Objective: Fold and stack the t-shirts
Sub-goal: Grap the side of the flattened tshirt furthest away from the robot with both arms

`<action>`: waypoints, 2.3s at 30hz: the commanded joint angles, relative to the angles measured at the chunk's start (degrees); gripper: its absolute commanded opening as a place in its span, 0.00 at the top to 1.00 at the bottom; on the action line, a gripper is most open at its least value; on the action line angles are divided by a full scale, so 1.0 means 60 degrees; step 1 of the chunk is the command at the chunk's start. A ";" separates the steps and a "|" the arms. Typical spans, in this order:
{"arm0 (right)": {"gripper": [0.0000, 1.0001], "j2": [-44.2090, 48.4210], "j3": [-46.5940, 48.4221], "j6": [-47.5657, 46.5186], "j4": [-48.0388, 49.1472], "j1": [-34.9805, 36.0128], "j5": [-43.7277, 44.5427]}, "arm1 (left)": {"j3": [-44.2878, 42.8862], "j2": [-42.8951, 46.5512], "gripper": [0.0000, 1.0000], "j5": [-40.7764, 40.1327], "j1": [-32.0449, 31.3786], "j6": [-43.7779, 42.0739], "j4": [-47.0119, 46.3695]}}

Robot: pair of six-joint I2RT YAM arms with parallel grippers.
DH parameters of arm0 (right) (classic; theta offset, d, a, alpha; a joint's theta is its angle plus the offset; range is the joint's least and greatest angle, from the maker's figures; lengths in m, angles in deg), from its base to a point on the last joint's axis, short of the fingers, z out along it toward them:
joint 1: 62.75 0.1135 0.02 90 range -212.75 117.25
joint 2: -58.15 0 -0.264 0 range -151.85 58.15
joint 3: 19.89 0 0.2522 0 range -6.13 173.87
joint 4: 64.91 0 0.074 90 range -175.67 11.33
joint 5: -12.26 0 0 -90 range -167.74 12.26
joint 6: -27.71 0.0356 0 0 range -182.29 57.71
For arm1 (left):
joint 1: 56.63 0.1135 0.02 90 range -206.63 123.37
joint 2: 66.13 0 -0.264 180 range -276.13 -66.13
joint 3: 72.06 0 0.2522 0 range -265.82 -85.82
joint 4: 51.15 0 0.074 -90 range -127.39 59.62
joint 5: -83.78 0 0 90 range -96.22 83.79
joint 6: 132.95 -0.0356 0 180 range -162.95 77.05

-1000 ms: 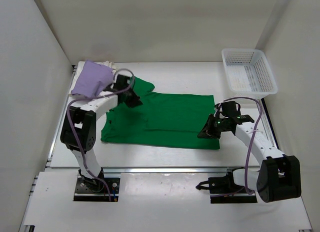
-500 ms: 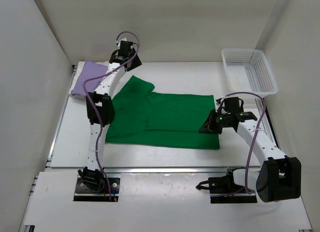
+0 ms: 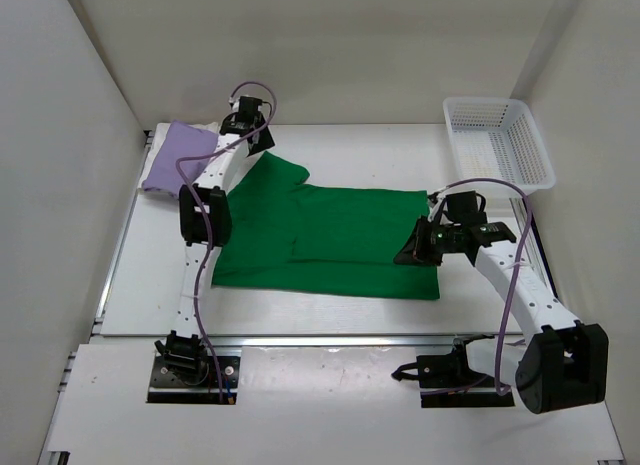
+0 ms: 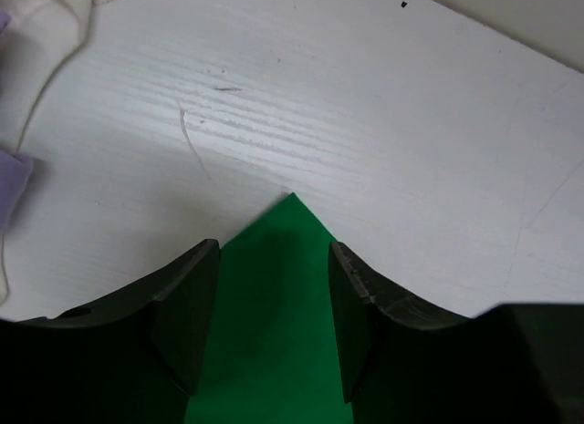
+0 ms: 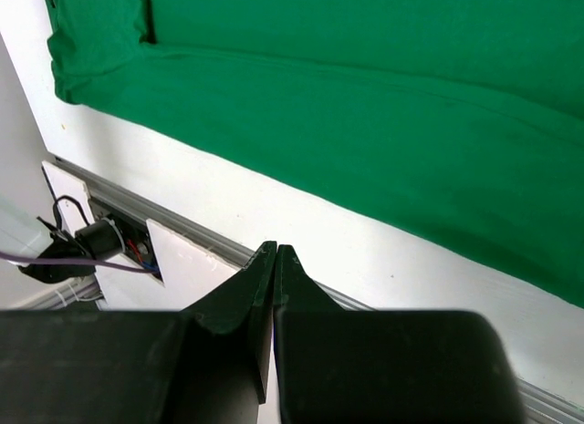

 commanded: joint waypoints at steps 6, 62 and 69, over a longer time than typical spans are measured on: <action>1.00 -0.0041 0.0196 -0.0113 -0.0241 0.0200 -0.0165 | -0.0266 -0.0125 0.38 -0.0389 0.0079 -0.0606 -0.0555; 0.68 -0.9094 0.7111 -0.0407 0.2923 -0.1205 0.7364 | 0.0980 0.1867 1.00 0.1003 0.0153 0.0653 -0.0174; 0.71 -0.9459 0.7346 -0.0509 0.2659 -0.1045 0.7291 | 0.0921 0.1867 1.00 0.0989 0.0124 0.0610 -0.0189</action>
